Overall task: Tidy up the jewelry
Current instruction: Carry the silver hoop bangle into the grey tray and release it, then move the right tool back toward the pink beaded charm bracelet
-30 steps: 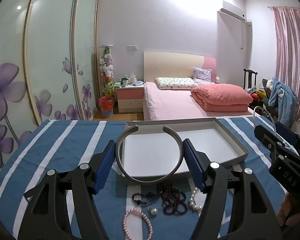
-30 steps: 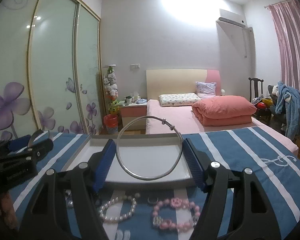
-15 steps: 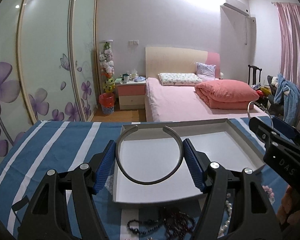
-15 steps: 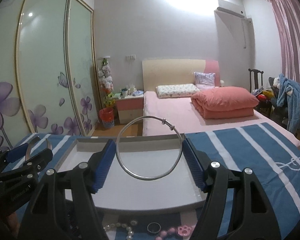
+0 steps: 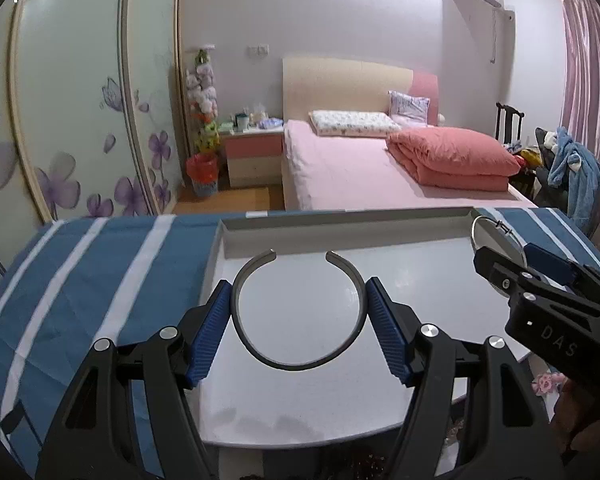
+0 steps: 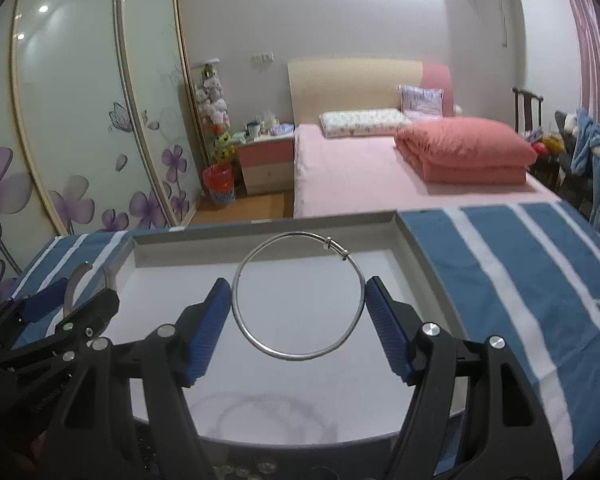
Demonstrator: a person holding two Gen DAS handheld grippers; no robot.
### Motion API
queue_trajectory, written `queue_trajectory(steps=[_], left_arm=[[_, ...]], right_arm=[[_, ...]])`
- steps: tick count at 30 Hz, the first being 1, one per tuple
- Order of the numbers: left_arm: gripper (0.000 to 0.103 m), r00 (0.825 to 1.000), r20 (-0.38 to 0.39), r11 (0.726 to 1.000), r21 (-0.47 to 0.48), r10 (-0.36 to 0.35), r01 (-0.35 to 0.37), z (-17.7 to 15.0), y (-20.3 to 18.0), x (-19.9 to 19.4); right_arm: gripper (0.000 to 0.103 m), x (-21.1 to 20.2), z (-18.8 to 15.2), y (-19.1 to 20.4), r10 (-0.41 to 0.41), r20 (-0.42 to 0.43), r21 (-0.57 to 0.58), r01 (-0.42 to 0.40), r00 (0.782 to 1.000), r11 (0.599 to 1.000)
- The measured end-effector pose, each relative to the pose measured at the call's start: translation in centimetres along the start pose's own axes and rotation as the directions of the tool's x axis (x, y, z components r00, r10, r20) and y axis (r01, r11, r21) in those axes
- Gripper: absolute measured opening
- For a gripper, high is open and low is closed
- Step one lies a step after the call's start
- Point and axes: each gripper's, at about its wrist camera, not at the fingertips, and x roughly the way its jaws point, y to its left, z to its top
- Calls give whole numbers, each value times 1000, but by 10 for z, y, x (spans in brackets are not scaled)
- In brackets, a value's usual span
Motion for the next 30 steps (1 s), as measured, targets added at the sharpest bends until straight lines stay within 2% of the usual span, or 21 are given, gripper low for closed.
queue_trajectory(steps=[5,7,12,19,24,30], left_arm=[[68,998,-54,1000,-14,-19,18,-1,3,13],[68,999,-47,1000,-22,-20,19,-1,6,12],[70,1000,-16,999,-31,-21,20,5,13,-2],[70,999,32,997,-79,21,-18,10,38,-32],[70,999,41,994,-104,36,-32,0,55,-58],[70,999,-5,992,-119,34,-34,-31,75,-83]], right_arm=[[69,15,-3,-3,17,-72,16,-16,997,1000],[76,15,-4,-5,33,-83,38,-30,996,999],[78,-1,-1,-14,39,-49,69,-36,998,997],[78,-40,0,-26,24,10,88,-25,1000,996],[78,-64,-12,-35,16,13,91,-18,1000,996],[78,-89,-40,-46,-1,-32,70,3,999,998]])
